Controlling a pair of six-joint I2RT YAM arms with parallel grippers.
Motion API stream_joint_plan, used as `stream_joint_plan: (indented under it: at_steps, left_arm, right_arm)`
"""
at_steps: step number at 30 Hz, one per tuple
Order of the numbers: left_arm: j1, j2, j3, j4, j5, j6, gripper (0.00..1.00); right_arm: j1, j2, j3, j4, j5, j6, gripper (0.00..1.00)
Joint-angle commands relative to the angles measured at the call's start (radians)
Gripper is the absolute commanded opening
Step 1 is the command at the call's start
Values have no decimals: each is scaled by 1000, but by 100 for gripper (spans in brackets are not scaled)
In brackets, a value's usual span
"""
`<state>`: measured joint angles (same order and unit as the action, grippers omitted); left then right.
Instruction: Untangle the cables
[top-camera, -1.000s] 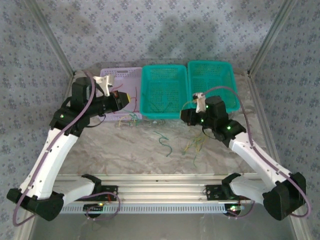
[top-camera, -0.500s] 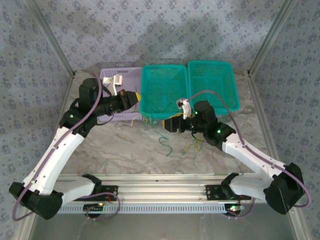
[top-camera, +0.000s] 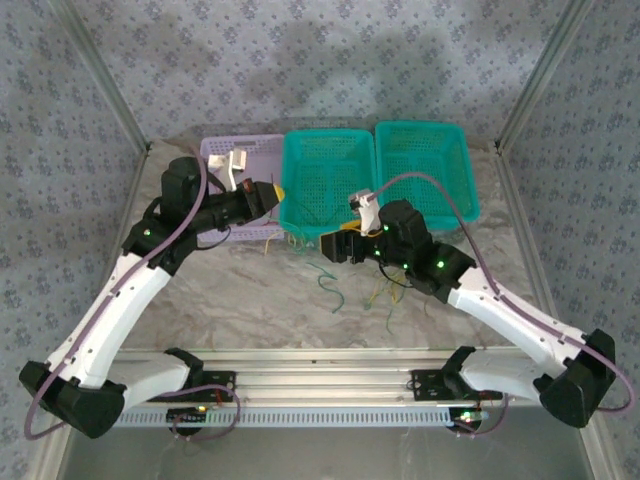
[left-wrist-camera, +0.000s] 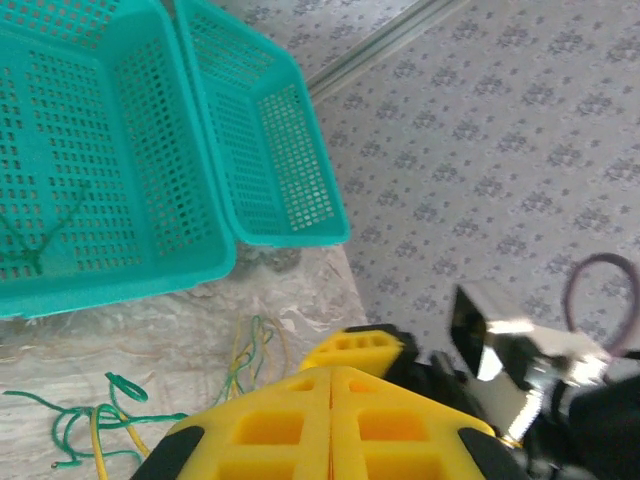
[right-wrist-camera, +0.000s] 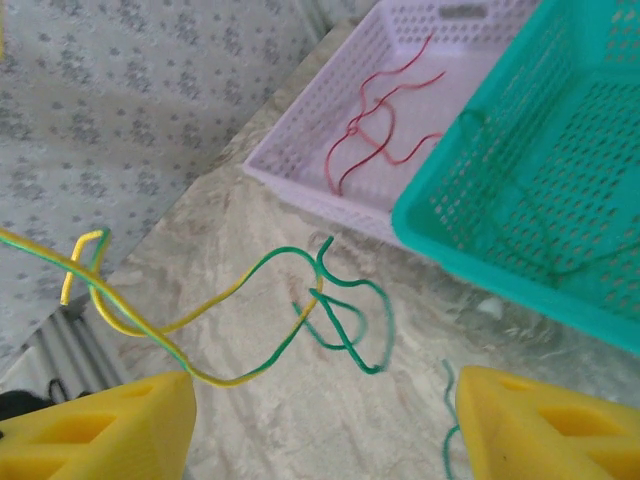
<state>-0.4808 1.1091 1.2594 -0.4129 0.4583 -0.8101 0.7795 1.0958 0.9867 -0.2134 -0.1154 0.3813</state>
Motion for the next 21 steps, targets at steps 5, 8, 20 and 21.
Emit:
stream_joint_plan:
  at_steps: [5, 8, 20, 21]
  left_arm:
    - [-14, 18, 47, -24, -62, 16, 0]
    - [-19, 21, 46, -5, -62, -1, 0]
    - [-30, 12, 32, 69, -89, -70, 0]
    - [-30, 7, 32, 79, -88, -73, 0]
  right_arm:
    - [33, -111, -2, -14, 117, -149, 78]
    - [12, -131, -12, 15, -15, -151, 80]
    - [15, -52, -10, -17, -64, -158, 81]
    - [-1, -48, -35, 6, -83, -136, 81]
